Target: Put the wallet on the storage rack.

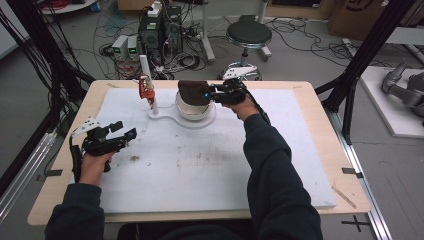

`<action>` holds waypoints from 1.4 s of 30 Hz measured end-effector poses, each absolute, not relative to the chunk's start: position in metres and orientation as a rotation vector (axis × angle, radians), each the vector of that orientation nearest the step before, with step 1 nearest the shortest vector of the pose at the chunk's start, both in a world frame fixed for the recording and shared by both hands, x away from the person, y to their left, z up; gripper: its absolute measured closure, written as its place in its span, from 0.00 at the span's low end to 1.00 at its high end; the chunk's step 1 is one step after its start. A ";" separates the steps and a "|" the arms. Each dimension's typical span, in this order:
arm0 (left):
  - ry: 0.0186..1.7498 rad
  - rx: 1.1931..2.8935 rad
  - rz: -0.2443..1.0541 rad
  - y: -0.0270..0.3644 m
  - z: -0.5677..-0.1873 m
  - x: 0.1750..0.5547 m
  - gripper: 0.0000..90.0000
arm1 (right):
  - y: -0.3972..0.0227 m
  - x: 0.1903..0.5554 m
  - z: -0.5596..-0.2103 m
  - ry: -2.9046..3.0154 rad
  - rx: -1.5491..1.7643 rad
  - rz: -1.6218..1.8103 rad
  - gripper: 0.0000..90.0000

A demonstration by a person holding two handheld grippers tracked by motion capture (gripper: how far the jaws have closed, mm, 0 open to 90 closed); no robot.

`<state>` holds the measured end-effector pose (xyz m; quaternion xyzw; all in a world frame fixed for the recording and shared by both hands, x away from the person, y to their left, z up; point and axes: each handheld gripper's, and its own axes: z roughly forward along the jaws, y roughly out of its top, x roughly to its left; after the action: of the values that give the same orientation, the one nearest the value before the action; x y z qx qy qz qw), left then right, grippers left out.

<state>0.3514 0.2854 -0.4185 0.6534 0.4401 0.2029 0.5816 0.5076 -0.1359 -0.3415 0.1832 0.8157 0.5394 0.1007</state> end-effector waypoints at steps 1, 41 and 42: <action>1.028 1.528 0.473 0.286 -0.418 0.351 0.27 | -0.135 0.511 -0.344 2.422 0.549 1.582 0.77; 1.048 1.510 0.505 0.288 -0.420 0.349 0.21 | -0.214 0.487 -0.350 2.312 0.852 1.398 0.40; 1.044 1.523 0.513 0.286 -0.419 0.349 0.21 | -0.223 0.483 -0.350 2.327 0.893 1.348 0.35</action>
<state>0.3494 0.2858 -0.4195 0.6501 0.4458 0.2188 0.5751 0.4827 -0.2226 -0.3495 0.3115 0.8115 0.4700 0.1533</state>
